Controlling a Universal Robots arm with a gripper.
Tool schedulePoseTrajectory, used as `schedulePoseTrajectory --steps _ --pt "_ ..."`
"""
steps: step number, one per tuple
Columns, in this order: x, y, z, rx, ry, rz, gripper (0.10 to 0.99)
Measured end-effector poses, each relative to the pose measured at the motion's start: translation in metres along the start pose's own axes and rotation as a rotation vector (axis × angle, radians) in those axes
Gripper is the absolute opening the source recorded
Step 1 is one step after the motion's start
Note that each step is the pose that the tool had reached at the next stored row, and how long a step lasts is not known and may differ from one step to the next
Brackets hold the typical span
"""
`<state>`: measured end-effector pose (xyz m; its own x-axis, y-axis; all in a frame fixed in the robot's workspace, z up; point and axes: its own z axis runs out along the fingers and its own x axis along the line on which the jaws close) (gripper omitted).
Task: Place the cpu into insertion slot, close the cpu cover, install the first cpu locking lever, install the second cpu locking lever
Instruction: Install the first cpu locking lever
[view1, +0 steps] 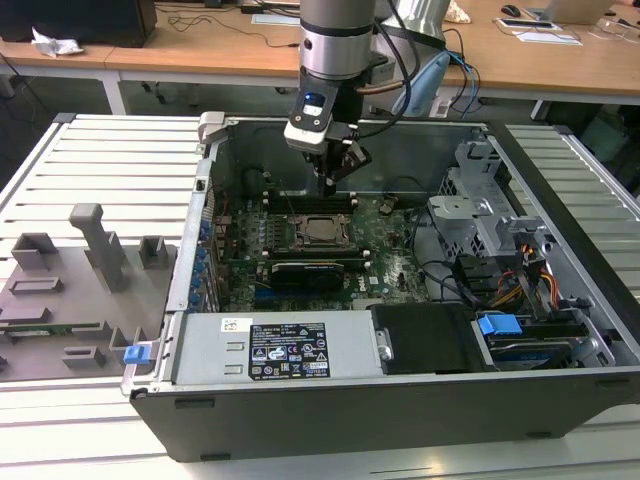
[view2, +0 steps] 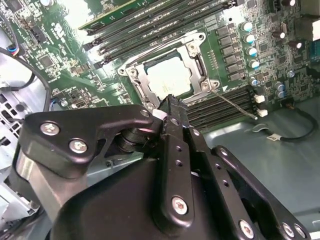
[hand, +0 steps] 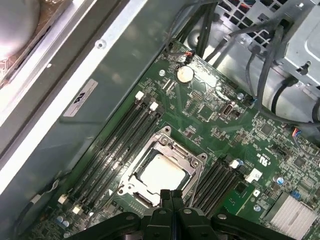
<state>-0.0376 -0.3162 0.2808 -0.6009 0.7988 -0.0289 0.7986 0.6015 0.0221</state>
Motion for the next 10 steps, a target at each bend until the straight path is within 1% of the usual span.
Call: schedulePoseTrajectory --steps 1,3,7,10 --pt "0.0 0.0 0.0 0.0 0.0001 -0.006 0.106" --pt "0.0 0.0 0.0 -0.001 0.0007 -0.034 0.106" --pt "0.0 0.0 0.0 -0.002 0.0014 -0.064 0.106" --pt "0.0 0.0 0.0 -0.003 0.0022 -0.101 0.106"
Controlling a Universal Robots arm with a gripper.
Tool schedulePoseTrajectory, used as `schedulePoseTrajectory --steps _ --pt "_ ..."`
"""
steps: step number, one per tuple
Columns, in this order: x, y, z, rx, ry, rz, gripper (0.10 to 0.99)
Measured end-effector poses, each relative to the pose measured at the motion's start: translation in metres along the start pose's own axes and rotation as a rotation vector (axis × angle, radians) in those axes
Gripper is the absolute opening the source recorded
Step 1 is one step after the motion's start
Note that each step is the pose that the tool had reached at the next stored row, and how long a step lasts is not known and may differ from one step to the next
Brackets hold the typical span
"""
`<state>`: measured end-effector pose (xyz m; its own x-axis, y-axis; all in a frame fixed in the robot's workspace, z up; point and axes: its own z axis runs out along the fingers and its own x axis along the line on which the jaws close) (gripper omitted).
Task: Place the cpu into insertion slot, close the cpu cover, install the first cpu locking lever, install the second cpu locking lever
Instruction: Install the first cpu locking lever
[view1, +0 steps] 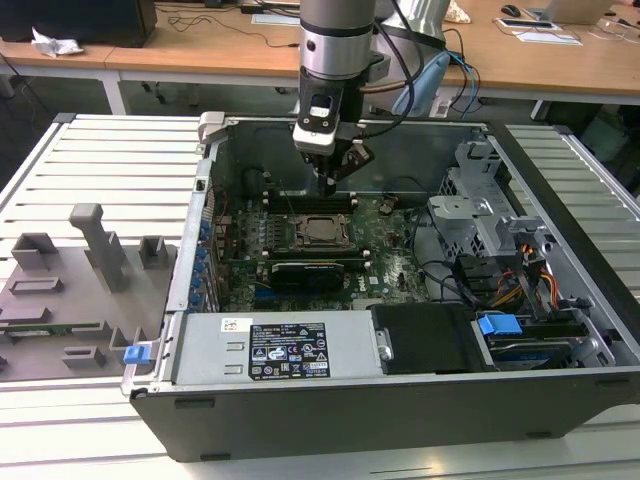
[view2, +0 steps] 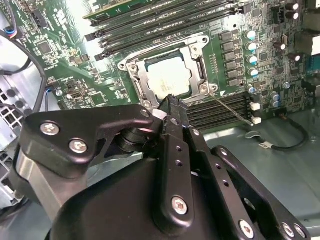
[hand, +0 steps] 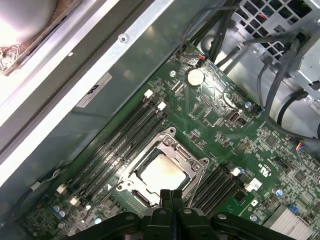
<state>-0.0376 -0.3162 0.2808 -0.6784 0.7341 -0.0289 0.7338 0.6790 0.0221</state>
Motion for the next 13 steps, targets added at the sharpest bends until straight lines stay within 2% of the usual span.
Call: schedulePoseTrajectory --steps 13 --pt "0.0 0.0 0.0 -0.003 0.0024 -0.111 0.106"
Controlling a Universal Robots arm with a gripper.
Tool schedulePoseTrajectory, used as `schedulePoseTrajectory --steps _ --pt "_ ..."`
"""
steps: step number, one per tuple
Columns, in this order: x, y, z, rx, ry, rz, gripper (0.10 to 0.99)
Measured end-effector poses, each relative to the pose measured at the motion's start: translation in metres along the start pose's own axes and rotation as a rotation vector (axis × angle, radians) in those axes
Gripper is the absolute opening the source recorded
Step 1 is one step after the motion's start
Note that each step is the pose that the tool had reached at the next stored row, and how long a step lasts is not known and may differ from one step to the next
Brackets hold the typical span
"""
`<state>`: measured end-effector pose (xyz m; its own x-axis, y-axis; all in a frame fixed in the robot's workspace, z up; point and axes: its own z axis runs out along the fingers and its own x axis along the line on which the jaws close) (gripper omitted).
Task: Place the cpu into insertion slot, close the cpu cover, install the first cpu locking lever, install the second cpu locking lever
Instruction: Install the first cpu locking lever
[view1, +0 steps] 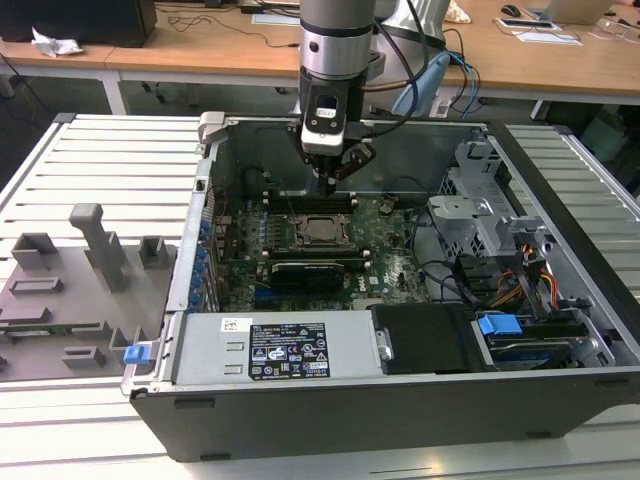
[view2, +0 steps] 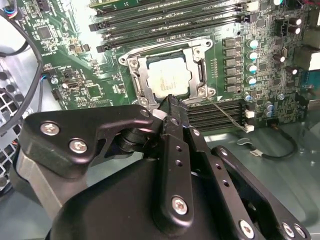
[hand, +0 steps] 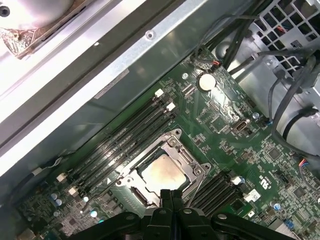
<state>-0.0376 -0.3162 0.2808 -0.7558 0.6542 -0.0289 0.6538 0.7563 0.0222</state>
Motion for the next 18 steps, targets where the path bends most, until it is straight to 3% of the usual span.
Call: schedulePoseTrajectory --steps 10,18 --pt "0.0 0.0 0.0 -0.003 0.0022 -0.1 0.106" --pt "0.0 0.0 0.0001 -0.008 0.0064 -0.288 0.106"
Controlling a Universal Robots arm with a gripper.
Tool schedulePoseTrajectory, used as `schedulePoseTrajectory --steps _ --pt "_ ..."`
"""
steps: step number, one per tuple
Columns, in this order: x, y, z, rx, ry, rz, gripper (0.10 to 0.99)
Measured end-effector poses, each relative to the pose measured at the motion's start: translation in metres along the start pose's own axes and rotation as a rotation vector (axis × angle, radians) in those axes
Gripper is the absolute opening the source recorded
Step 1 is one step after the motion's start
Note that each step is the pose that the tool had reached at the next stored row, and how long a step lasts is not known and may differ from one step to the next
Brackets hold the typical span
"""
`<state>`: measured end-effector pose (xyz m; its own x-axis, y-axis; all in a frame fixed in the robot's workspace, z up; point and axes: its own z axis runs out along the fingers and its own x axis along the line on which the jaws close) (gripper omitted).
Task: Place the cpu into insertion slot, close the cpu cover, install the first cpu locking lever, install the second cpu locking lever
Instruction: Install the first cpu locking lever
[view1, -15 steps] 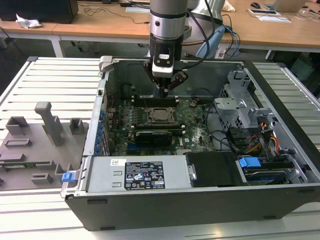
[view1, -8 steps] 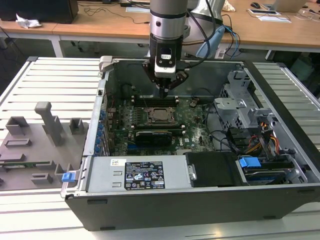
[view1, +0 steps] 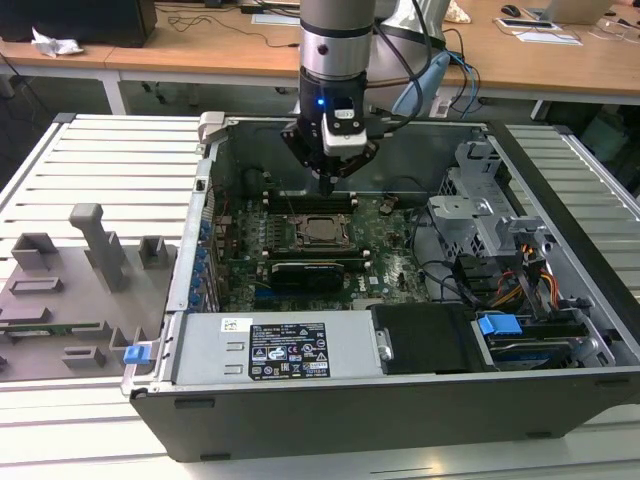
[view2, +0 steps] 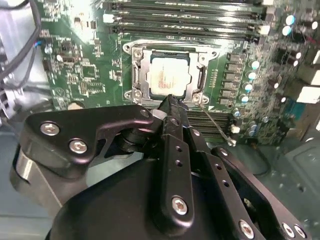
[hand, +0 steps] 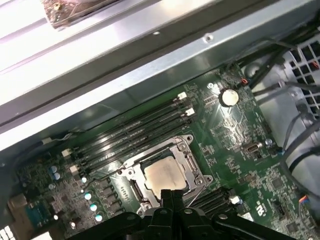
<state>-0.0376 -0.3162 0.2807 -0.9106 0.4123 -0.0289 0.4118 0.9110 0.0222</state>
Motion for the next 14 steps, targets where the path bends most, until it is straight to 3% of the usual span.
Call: schedulePoseTrajectory --steps 12,14 --pt "0.0008 -0.0004 0.0018 -0.006 0.0046 -0.21 0.106" --pt "0.0009 -0.0004 0.003 -0.008 0.0061 -0.275 0.106"
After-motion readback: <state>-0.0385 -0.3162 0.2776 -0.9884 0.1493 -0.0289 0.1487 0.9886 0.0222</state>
